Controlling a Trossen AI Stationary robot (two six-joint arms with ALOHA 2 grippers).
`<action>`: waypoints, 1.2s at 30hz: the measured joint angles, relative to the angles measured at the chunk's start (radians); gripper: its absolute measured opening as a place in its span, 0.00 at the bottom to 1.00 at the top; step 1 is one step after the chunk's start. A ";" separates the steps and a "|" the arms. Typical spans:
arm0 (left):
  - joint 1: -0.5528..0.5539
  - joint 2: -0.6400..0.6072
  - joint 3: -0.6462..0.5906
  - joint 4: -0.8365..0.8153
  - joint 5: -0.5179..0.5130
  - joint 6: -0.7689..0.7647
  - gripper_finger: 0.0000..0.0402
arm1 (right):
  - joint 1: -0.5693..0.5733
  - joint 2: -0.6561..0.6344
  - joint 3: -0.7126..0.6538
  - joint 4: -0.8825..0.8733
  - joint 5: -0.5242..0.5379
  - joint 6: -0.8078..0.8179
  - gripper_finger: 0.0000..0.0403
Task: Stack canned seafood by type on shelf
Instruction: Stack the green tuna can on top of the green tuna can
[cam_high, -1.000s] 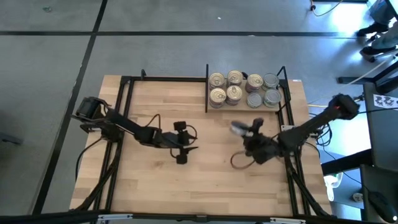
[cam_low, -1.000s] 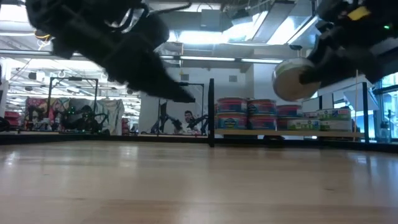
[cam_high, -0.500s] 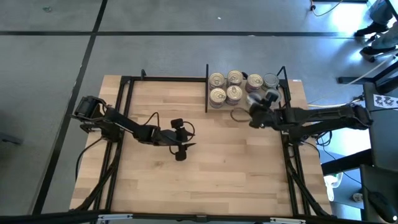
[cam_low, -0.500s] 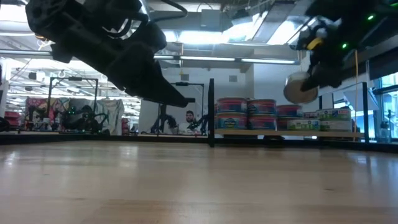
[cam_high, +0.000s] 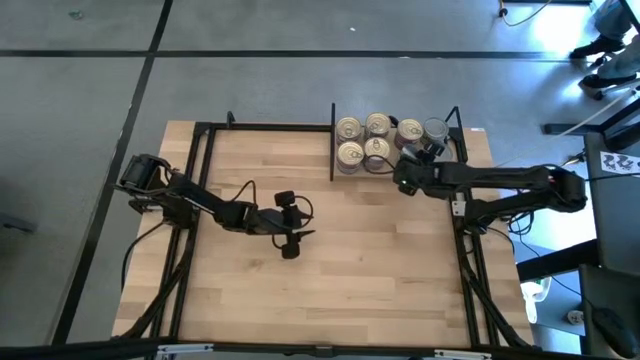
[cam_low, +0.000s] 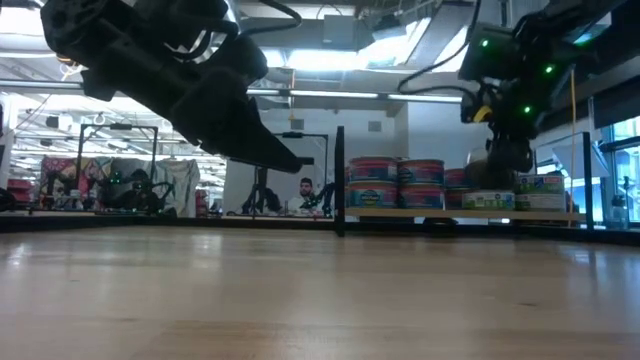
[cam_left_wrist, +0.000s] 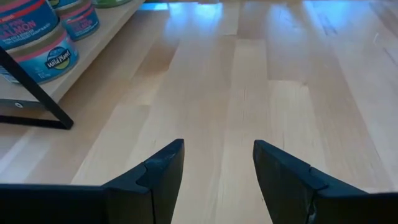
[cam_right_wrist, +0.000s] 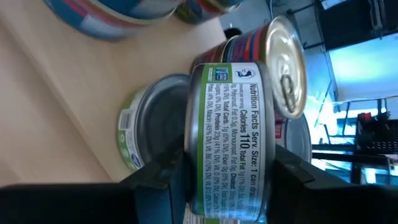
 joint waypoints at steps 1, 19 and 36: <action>0.000 0.000 0.000 -0.007 0.000 0.000 0.48 | 0.000 0.014 0.000 0.000 0.002 -0.002 0.36; -0.002 0.000 0.000 -0.028 0.063 -0.001 0.48 | 0.003 0.102 0.002 0.011 -0.048 -0.006 0.55; -0.002 0.000 0.000 -0.028 0.065 -0.002 0.48 | 0.003 0.099 0.115 -0.130 -0.154 0.002 0.64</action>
